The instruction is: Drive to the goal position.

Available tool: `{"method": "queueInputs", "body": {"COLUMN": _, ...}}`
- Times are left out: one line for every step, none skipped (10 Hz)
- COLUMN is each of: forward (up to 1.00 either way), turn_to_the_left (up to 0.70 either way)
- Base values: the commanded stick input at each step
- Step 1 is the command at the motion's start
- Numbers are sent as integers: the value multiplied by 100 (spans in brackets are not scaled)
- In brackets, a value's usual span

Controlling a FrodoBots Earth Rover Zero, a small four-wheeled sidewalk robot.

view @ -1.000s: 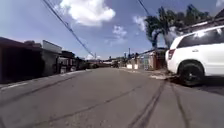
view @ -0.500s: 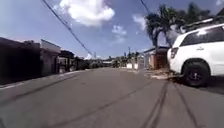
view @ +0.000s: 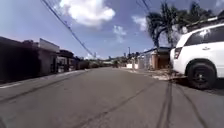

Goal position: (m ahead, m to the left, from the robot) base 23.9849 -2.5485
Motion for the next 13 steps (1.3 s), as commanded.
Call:
{"method": "queueInputs", "body": {"forward": 45, "turn_to_the_left": 0}}
{"method": "queueInputs", "body": {"forward": 45, "turn_to_the_left": 0}}
{"method": "queueInputs", "body": {"forward": 45, "turn_to_the_left": 0}}
{"method": "queueInputs", "body": {"forward": 45, "turn_to_the_left": 0}}
{"method": "queueInputs", "body": {"forward": 45, "turn_to_the_left": 0}}
{"method": "queueInputs", "body": {"forward": 45, "turn_to_the_left": 0}}
{"method": "queueInputs", "body": {"forward": 45, "turn_to_the_left": 0}}
{"method": "queueInputs", "body": {"forward": 45, "turn_to_the_left": 0}}
{"method": "queueInputs", "body": {"forward": 45, "turn_to_the_left": 0}}
{"method": "queueInputs", "body": {"forward": 45, "turn_to_the_left": 0}}
{"method": "queueInputs", "body": {"forward": 45, "turn_to_the_left": 0}}
{"method": "queueInputs", "body": {"forward": 45, "turn_to_the_left": 0}}
{"method": "queueInputs", "body": {"forward": 45, "turn_to_the_left": 0}}
